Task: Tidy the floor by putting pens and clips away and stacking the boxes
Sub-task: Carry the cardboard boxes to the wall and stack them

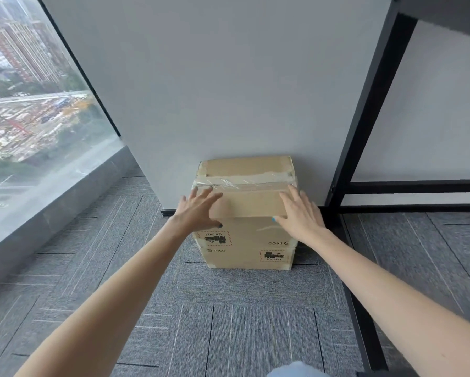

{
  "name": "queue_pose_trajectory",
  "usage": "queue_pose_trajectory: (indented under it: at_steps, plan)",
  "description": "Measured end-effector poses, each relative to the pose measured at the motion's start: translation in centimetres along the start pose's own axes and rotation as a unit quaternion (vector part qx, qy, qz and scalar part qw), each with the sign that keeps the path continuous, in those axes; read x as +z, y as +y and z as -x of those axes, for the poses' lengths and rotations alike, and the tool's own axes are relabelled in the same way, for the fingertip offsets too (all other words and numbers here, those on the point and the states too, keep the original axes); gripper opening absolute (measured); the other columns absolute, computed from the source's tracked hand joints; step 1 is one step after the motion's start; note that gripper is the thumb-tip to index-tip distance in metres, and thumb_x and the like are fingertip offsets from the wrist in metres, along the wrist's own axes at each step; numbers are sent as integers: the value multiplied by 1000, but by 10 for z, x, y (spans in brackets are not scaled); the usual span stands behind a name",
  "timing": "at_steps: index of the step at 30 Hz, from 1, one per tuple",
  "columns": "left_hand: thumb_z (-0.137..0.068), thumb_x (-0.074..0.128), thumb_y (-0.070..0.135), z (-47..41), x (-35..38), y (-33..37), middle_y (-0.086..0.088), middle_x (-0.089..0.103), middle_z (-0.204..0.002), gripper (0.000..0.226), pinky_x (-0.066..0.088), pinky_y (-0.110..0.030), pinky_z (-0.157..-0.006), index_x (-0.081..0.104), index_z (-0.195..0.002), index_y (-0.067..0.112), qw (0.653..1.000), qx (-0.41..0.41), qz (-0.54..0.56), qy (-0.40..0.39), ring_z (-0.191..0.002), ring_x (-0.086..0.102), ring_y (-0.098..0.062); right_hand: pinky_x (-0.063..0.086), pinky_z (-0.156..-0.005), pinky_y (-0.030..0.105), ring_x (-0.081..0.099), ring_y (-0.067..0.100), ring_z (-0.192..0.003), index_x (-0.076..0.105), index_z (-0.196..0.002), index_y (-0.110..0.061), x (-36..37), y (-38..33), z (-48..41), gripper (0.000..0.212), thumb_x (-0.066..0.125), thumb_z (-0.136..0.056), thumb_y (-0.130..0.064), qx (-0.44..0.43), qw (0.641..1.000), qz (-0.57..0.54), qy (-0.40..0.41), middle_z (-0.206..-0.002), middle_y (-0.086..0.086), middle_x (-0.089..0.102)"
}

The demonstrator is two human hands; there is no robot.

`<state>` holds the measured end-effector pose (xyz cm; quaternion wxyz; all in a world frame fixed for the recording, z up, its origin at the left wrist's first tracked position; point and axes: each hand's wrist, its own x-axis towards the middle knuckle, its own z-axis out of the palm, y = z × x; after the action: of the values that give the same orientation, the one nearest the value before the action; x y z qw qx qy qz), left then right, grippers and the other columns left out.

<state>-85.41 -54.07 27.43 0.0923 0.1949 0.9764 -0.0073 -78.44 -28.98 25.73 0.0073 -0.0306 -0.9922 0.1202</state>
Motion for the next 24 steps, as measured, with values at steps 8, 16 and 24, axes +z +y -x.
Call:
queue_pose_trajectory:
  at_steps: [8,16,24]
  plan:
    - [-91,58,37,62,-80,68,2,53,-137,45,37,-42,-108,51,-134,23,997,64,34,12,-125,49,-16,49,-72,31,59,22,-95,49,-124,-7,-88,-30,91,35,46,-99,-31,44,999,-29,14,-120,8,51]
    - [-92,53,19,186,-198,174,-1,64,-123,27,57,-37,-81,65,-117,20,987,100,113,-62,-94,65,-19,46,-73,33,61,23,-93,53,-111,-10,-234,-35,230,22,42,-100,-27,109,990,-74,-56,-110,5,58]
    - [-94,48,24,345,-316,299,1,66,-115,25,51,-34,-82,63,-114,23,972,140,141,-123,-98,65,-21,45,-62,32,64,23,-82,59,-98,-11,-405,-18,387,19,45,-98,-24,146,979,-90,-109,-100,4,65]
